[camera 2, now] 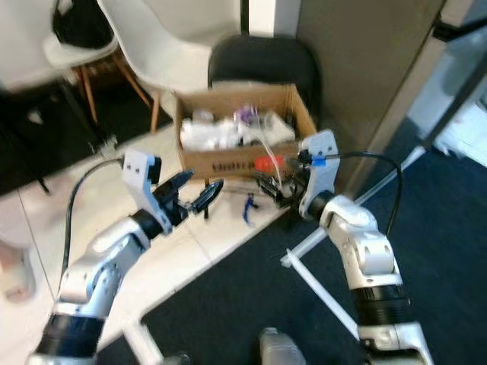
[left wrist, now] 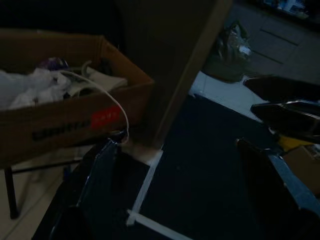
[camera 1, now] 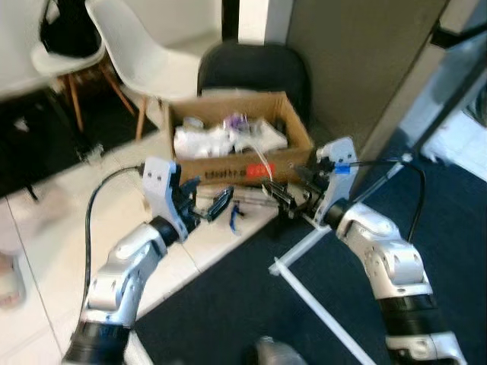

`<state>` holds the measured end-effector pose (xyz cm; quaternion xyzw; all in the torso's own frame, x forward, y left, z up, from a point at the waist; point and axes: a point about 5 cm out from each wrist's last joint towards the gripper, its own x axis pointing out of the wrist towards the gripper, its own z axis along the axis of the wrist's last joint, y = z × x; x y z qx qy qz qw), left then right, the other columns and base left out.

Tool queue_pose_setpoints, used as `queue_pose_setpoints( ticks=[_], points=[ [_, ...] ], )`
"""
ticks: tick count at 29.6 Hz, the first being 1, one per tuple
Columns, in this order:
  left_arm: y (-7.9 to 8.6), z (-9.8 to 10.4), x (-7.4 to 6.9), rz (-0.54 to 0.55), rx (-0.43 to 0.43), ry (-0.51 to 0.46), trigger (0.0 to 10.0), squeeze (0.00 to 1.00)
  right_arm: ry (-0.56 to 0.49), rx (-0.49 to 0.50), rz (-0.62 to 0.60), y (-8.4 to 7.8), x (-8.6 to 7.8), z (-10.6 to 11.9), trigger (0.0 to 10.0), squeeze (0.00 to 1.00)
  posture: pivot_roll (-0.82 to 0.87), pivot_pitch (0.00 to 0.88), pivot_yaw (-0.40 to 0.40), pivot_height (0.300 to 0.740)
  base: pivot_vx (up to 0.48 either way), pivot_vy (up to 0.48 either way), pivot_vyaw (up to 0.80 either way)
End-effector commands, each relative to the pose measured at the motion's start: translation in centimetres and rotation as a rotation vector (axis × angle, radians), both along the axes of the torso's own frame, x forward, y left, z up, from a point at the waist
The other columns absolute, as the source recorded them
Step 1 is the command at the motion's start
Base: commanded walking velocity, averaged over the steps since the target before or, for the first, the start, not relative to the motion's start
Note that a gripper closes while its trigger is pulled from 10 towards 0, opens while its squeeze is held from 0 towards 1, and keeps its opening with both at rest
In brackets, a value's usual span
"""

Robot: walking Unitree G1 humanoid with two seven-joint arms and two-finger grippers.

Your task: Picking trash to rubbish bin

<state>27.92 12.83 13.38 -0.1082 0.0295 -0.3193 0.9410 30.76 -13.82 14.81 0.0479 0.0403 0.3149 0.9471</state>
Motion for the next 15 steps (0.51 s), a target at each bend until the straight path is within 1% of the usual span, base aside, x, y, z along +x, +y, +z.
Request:
queue_pose_setpoints(
  ticks=[1,15],
  points=[
    [-0.09,-0.24,0.0,0.002,0.012,0.002,10.0,0.0,-0.011,-0.002,-0.012,-0.28,0.06,0.07,10.0,0.0,-0.06,0.0,-0.025,0.74,-0.337,0.0,0.0],
    [-0.31,-0.12,0.06,-0.006,0.006,-0.006,10.0,0.0,-0.023,-0.018,-0.025,-0.38,0.16,0.1,10.0,0.0,-0.06,0.0,-0.024,0.74,-0.332,0.0,0.0]
  ],
)
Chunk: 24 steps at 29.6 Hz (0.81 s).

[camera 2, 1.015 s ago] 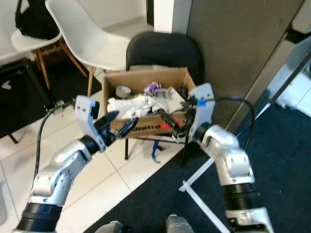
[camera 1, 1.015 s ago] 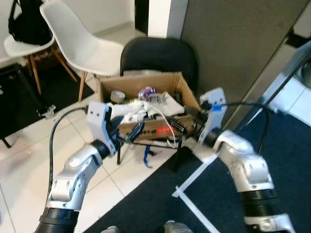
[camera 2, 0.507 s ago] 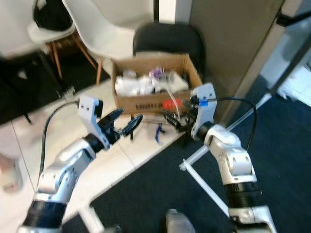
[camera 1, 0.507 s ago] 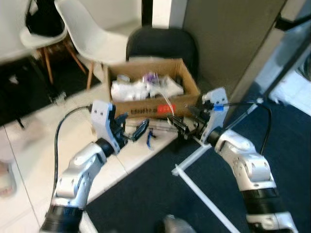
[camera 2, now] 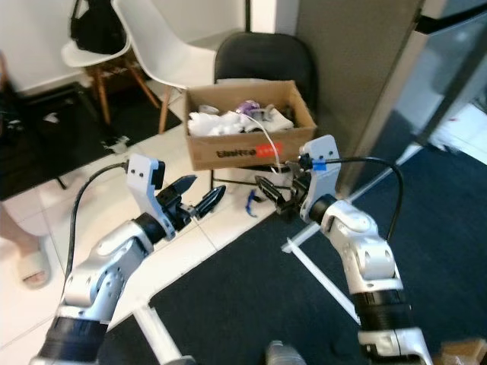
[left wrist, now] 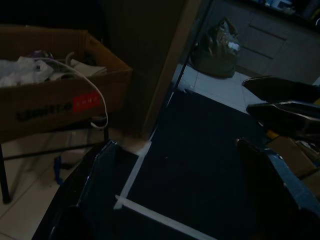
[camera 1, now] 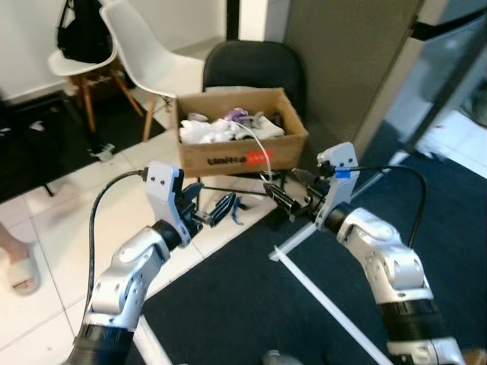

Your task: Picking trash to rubbish bin

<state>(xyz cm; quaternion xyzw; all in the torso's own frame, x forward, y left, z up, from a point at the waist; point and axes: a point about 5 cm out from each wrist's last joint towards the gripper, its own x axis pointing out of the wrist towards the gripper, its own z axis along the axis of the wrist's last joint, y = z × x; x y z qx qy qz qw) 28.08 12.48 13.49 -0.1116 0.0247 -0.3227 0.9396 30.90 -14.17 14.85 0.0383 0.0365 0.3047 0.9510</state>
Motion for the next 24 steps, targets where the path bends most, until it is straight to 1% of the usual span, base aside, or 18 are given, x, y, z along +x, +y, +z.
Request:
queue_pose_setpoints(
  ticks=[1,11,14,16,18,24],
  points=[
    [0.04,-0.23,-0.1,0.0,0.016,0.001,10.0,0.0,-0.013,-0.005,-0.004,-0.04,0.02,0.08,10.0,0.0,-0.06,0.0,-0.024,0.74,-0.33,0.0,0.0],
    [0.0,-0.21,-0.06,0.0,0.018,-0.001,10.0,0.0,-0.037,-0.033,-0.026,-0.18,0.14,0.1,10.0,0.0,-0.06,0.0,-0.025,0.74,-0.333,0.0,0.0],
    [0.0,-0.22,-0.07,0.0,0.019,-0.002,10.0,0.0,-0.04,-0.035,-0.027,-0.17,0.12,0.1,10.0,0.0,-0.06,0.0,-0.024,0.74,0.322,0.0,0.0],
    [-0.01,-0.21,-0.07,-0.001,0.019,-0.002,10.0,0.0,-0.042,-0.036,-0.027,-0.17,0.12,0.1,10.0,0.0,-0.06,0.0,-0.024,0.74,-0.334,0.0,0.0],
    [-0.03,-0.21,-0.05,-0.001,0.019,-0.003,10.0,0.0,-0.044,-0.037,-0.028,-0.17,0.12,0.11,10.0,0.0,-0.06,0.0,-0.024,0.74,0.326,0.0,0.0],
    [-0.12,-0.24,0.02,-0.002,0.017,-0.004,10.0,0.0,-0.055,-0.049,-0.032,-0.23,0.14,0.04,10.0,0.0,-0.06,0.0,-0.025,0.74,-0.333,0.0,0.0]
  ],
)
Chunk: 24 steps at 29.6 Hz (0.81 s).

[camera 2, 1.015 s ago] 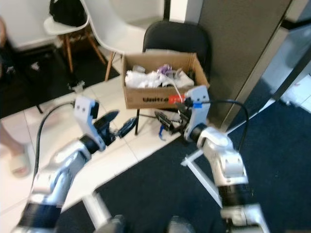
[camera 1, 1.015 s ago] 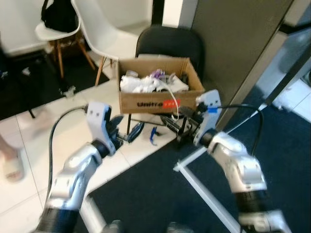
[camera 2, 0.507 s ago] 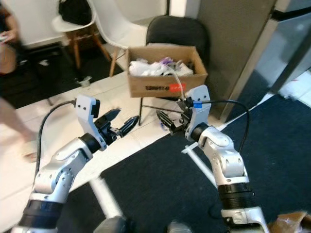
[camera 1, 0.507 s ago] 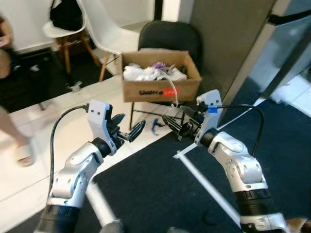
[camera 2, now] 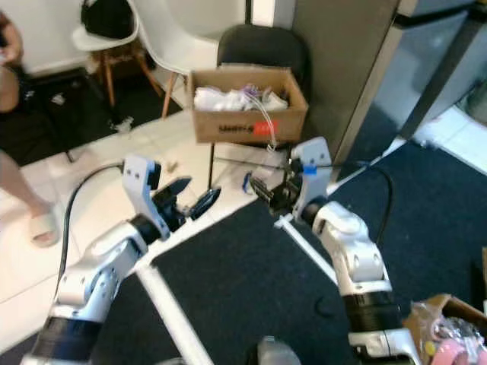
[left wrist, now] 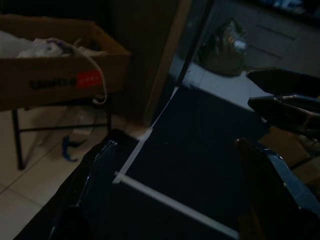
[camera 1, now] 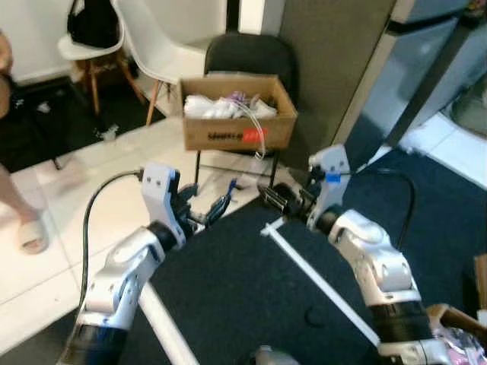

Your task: Picking trash to rubbish bin

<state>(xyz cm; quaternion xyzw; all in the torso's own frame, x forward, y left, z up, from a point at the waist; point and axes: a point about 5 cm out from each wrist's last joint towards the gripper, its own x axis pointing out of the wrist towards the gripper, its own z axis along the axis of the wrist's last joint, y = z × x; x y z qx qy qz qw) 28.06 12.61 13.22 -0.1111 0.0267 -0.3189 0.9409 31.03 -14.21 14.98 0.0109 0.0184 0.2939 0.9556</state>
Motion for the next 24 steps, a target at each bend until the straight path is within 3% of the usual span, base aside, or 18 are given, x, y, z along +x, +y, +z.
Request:
queue_pose_setpoints(
  ticks=[1,15,24],
  points=[
    [-0.25,0.03,0.04,-0.009,0.014,-0.008,10.0,0.0,-0.005,-0.007,-0.01,-0.19,0.0,-0.09,10.0,0.0,-0.06,0.0,-0.025,0.74,-0.33,0.0,0.0],
    [-0.28,0.01,0.17,-0.006,0.006,-0.01,10.0,0.0,-0.019,-0.013,-0.01,-0.16,0.08,-0.21,10.0,0.0,-0.06,0.0,-0.025,0.74,-0.259,0.0,0.0],
    [-0.26,0.02,0.25,0.0,0.002,-0.013,10.0,0.0,-0.032,-0.023,0.012,-0.1,0.05,-0.13,10.0,0.0,-0.06,0.0,-0.026,0.74,0.0,0.0,0.0]
  ],
)
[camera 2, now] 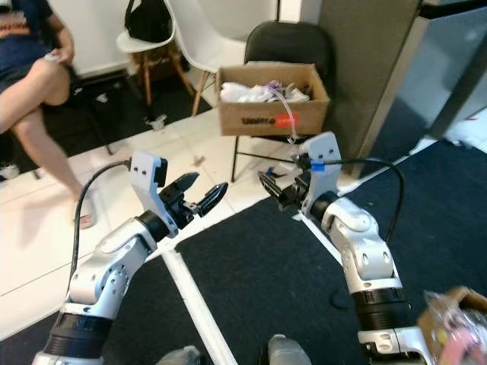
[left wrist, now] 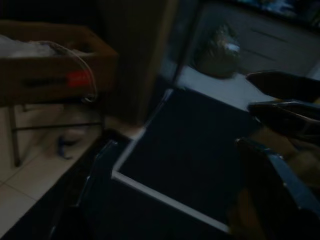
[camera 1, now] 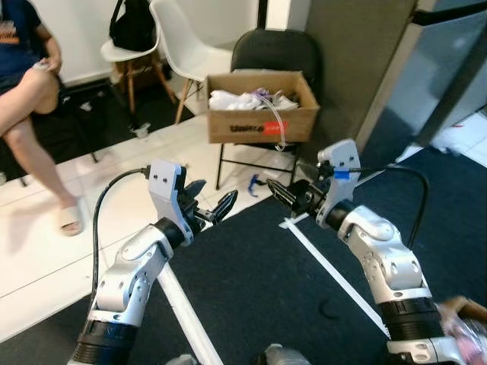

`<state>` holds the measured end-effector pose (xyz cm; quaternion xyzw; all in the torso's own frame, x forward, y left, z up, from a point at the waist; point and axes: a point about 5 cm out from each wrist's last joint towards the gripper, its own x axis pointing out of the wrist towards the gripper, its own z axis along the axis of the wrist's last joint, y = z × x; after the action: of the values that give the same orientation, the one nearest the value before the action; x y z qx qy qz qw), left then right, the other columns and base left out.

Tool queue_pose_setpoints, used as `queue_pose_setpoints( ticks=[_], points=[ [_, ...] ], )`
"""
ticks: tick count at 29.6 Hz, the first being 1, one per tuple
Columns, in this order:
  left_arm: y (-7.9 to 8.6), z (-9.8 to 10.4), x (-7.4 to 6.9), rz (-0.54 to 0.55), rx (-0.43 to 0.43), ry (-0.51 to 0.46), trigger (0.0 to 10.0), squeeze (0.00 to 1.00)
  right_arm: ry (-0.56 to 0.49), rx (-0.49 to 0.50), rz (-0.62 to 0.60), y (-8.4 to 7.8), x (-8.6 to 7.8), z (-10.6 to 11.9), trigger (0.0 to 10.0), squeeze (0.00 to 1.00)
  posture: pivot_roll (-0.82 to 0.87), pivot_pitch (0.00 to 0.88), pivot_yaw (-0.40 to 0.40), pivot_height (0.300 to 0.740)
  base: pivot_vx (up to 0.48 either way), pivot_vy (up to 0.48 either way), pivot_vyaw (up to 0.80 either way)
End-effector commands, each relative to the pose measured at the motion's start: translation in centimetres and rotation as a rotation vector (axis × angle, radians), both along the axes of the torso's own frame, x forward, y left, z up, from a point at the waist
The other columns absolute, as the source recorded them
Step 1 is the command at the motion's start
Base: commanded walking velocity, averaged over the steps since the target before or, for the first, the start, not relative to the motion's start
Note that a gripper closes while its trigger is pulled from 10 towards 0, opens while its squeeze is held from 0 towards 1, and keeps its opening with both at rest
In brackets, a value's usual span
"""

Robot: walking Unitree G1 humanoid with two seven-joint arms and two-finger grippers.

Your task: Picking trash to rubbish bin

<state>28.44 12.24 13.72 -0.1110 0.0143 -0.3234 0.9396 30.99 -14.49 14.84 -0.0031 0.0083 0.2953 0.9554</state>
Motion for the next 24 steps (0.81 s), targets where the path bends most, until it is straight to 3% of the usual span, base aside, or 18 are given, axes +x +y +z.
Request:
queue_pose_setpoints(
  ticks=[1,4,24],
  points=[
    [0.12,-0.48,-0.12,0.007,0.011,0.011,10.0,0.0,-0.007,-0.005,0.016,0.21,0.06,0.02,10.0,0.0,-0.06,0.0,-0.026,0.74,0.0,0.0,0.0],
    [0.14,-0.49,-0.12,0.008,0.012,0.01,10.0,0.0,-0.008,-0.005,0.042,0.25,-0.11,-0.01,10.0,0.0,-0.06,0.0,-0.026,0.74,0.0,0.0,0.17],
    [0.15,-0.53,-0.08,0.008,0.016,0.002,10.0,0.0,-0.005,-0.012,0.062,0.13,-0.12,-0.35,10.0,0.0,-0.06,0.0,-0.023,0.74,0.0,0.0,0.79]
  ],
)
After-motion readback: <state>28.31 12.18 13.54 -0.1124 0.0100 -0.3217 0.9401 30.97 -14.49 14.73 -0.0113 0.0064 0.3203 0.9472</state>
